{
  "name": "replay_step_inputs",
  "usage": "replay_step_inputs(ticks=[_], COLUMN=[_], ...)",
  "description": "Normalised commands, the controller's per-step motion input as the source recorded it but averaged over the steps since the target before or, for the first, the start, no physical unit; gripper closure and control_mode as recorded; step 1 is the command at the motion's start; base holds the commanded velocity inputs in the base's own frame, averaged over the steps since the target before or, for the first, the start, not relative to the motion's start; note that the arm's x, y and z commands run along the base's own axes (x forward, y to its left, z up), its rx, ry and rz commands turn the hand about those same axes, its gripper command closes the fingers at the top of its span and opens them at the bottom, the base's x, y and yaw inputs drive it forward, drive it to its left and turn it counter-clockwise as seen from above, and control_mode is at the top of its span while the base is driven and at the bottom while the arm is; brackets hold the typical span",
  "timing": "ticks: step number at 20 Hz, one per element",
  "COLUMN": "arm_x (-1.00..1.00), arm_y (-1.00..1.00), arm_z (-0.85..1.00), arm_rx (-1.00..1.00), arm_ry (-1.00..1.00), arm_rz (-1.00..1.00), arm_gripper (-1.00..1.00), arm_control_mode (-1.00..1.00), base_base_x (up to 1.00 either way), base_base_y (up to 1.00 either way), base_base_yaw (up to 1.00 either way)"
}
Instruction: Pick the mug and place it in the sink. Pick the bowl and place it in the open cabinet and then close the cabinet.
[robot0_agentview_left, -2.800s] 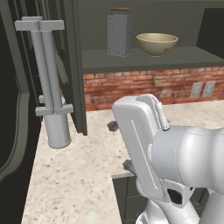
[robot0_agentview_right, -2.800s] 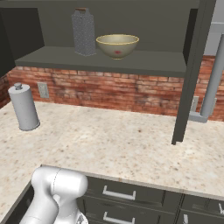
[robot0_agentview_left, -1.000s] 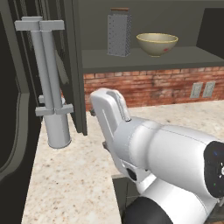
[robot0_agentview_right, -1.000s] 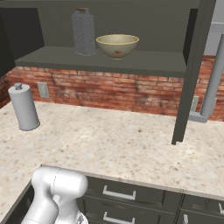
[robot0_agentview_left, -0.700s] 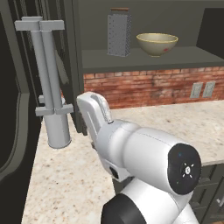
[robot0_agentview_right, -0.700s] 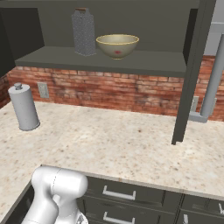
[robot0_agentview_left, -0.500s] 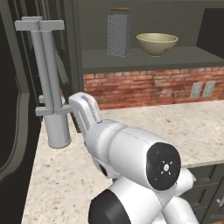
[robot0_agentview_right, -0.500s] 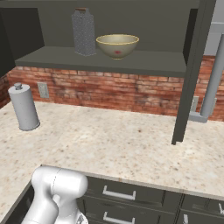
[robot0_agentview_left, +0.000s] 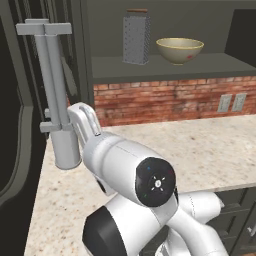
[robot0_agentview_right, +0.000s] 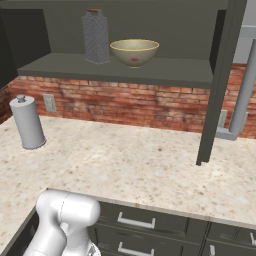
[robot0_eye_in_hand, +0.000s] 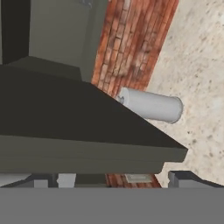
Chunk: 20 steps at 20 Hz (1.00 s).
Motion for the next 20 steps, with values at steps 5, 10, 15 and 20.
replay_step_inputs(ticks=[5, 10, 15, 20], arm_x=[0.66, 0.93, 1.0, 0.92], arm_y=[0.05, 0.0, 0.0, -0.38], arm_z=[-0.1, -0.1, -0.1, 0.0], arm_rx=[0.0, 0.0, 0.0, 0.02], arm_ry=[0.0, 0.06, 0.16, 0.18], arm_rz=[-0.04, -0.15, -0.2, -0.2], arm_gripper=[-1.0, -1.0, -1.0, -1.0], arm_control_mode=[-1.0, -1.0, -1.0, -1.0], base_base_x=[0.0, 0.0, 0.0, 0.0], base_base_y=[0.0, 0.0, 0.0, 0.0], base_base_yaw=[0.0, 0.0, 0.0, 0.0])
